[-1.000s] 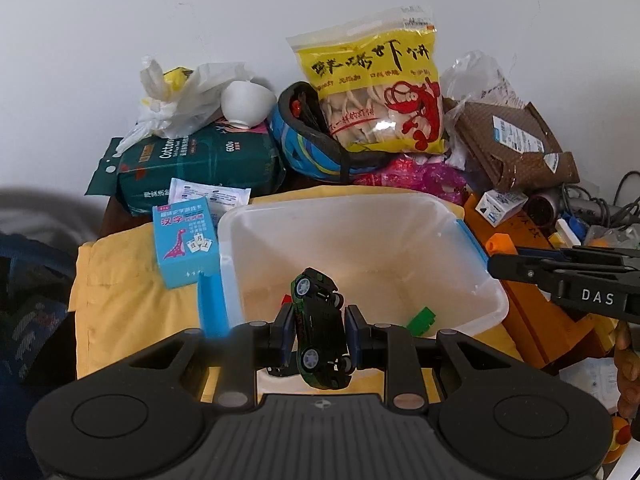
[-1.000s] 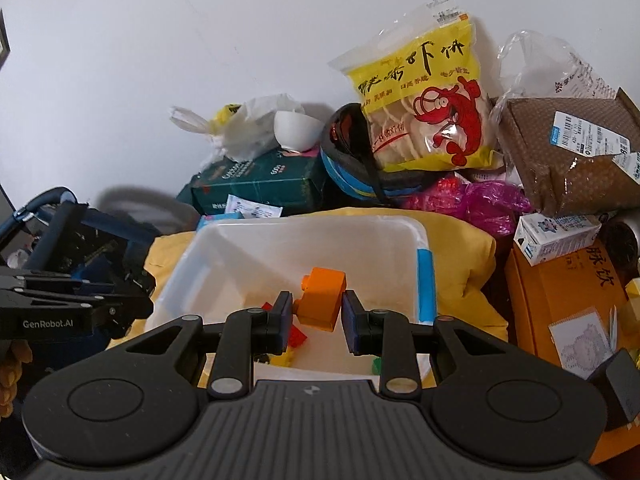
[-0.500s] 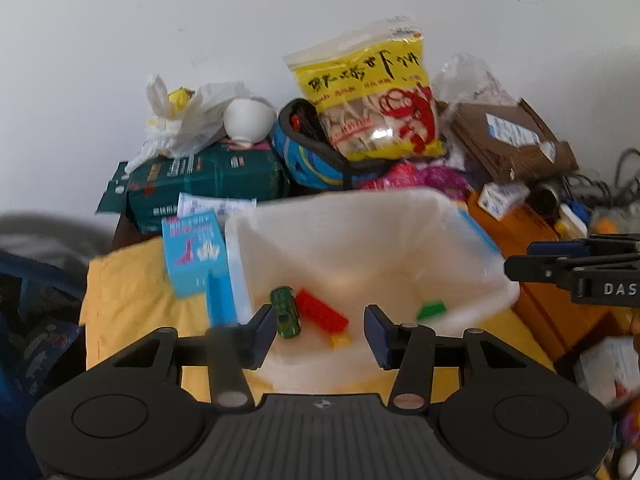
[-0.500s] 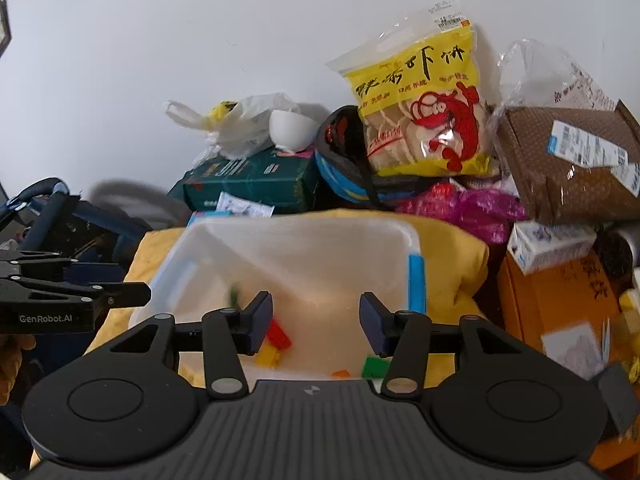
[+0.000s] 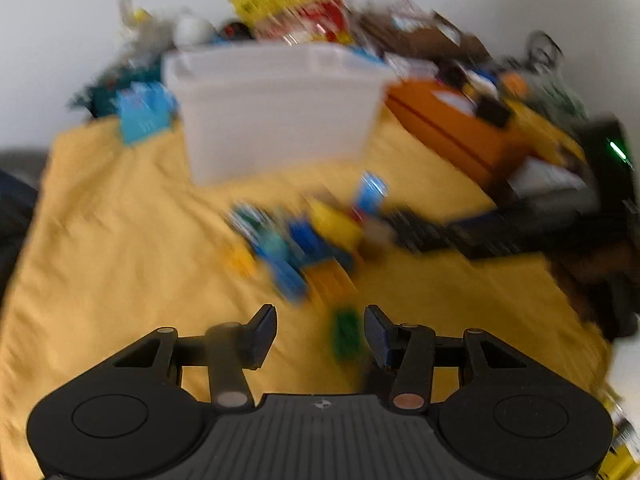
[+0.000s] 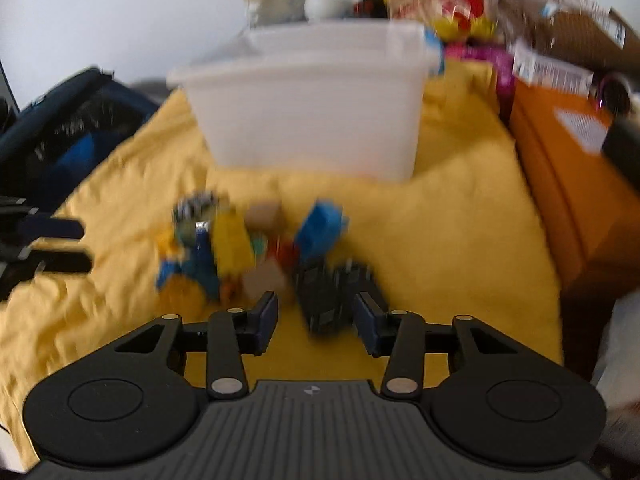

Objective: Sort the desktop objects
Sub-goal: 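Grasp a black toy car with the left tool while the right tool grasps another black car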

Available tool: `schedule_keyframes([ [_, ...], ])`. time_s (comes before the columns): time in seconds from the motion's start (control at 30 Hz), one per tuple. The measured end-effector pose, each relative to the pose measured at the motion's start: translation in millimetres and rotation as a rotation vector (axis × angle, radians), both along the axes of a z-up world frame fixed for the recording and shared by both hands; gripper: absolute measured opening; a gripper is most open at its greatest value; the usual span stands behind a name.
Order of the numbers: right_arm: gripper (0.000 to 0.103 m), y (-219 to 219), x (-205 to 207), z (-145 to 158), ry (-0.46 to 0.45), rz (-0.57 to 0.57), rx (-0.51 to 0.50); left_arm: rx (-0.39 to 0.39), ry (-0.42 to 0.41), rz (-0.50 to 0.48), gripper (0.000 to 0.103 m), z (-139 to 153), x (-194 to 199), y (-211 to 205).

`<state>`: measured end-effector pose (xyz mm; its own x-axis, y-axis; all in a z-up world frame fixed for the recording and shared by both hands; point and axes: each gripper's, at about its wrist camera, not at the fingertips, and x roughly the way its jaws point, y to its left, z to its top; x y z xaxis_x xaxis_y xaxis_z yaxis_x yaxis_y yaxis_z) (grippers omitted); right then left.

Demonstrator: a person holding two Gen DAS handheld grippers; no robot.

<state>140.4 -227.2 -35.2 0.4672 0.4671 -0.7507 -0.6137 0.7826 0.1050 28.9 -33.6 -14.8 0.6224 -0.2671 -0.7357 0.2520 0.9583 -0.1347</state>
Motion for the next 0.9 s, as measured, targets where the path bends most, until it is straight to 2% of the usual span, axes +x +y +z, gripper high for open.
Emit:
schedule_keyframes([
  [0.13,0.039,8.8,3.6,-6.6,-0.019,0.034,-0.018,0.024,0.031,-0.049,0.052,-19.9,-15.5,-17.8],
  [0.3,0.039,20.2,4.4,-16.2,-0.055,0.065,-0.087,0.081,0.056,-0.067,0.052,-41.0,-14.7,-34.2],
  [0.47,0.039,22.7,10.9,-28.2,-0.060,0.087,-0.133,0.083,0.059,-0.057,0.052,-48.9,-7.3,-37.6],
  [0.53,0.039,25.0,15.2,-29.1,-0.068,0.084,-0.143,0.086,0.050,-0.056,0.046,-49.7,-6.1,-38.4],
  [0.6,0.039,26.7,20.6,-29.6,-0.059,0.076,-0.134,0.087,0.049,-0.053,0.035,-48.9,-3.9,-37.6],
  [0.63,0.039,27.6,22.8,-29.9,-0.051,0.073,-0.127,0.084,0.052,-0.050,0.033,-48.2,-2.8,-37.0],
  [0.7,0.038,28.3,27.0,-29.9,-0.030,0.062,-0.112,0.072,0.057,-0.054,0.033,-46.8,-3.2,-33.8],
  [0.73,0.031,28.0,28.7,-30.1,-0.014,0.059,-0.099,0.075,0.059,-0.058,0.033,-46.4,-4.0,-32.4],
  [0.9,0.031,20.9,25.8,-22.8,0.008,0.049,-0.038,0.068,0.043,-0.032,0.033,-37.7,-11.1,-20.0],
])
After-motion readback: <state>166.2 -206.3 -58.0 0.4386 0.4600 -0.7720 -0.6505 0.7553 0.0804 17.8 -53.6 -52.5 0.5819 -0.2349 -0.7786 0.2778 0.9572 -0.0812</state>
